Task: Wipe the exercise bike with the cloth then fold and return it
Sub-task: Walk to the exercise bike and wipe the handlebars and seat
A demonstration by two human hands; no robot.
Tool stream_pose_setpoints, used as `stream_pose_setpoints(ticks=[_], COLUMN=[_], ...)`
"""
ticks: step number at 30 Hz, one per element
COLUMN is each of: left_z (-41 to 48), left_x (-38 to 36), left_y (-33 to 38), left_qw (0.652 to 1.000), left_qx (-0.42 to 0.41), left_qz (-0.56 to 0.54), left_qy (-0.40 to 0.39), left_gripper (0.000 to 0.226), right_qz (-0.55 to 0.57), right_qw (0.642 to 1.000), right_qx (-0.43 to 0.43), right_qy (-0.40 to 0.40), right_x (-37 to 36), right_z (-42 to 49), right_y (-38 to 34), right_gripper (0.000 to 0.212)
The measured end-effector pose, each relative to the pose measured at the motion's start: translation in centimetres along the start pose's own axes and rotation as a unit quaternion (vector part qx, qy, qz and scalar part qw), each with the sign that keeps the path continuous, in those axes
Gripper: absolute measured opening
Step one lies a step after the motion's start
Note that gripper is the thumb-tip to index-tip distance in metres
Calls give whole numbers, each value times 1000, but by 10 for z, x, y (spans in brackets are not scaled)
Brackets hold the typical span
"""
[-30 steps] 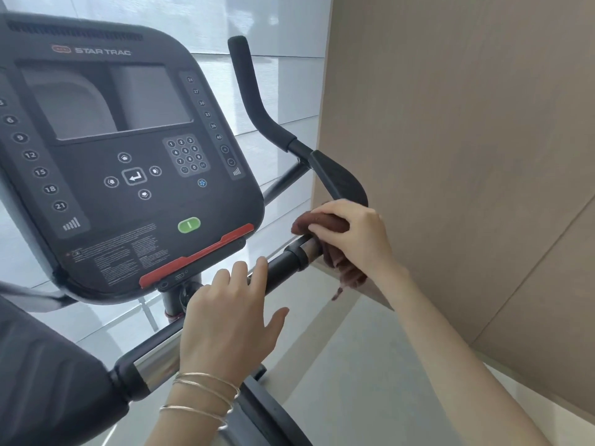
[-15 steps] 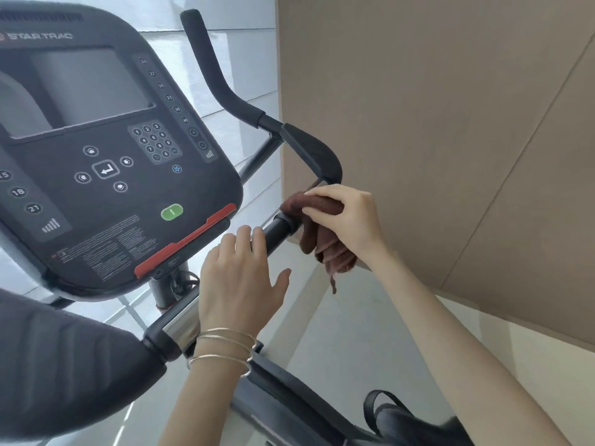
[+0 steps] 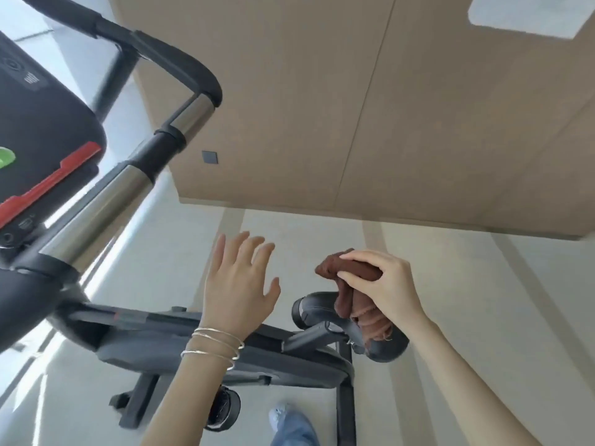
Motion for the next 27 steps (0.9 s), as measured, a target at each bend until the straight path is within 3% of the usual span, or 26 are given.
stream_pose_setpoints(ticks=[9,13,16,21,27], left_z=[-45,-45,-41,-34,-34], left_x=[-88,-127,-156,-180,-199], left_y=[21,16,18,19,19], left_qw=[992,986,980,977,974], left_qx=[-27,-33,-34,-6,-19], left_qz=[-89,-76,-85,-116,-96], left_qy=[-91,-144,-175,-177,-206], left_gripper=[48,59,61,62,66], right_qz=[-76,-208,-294,-325,-256], right_qw=[989,972,954,943,965], right_qx=[-95,-103,-56,55,-54], right_qy=[89,33,27,42,15], right_x=[-59,-116,-128,-100,-100], right_z=[-25,4,5,-30,10], right_y=[94,112,120,144,139], right_gripper=[19,25,27,28,21])
Point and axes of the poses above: each hand's wrist, its own z-axis towards the middle knuckle, its own x-axis out of the back of the hand, y = z × x, the point moved 5 cm from there along z, towards the middle knuckle, and after that the axes turned 15 degrees about -x, right-handed, at the moved point
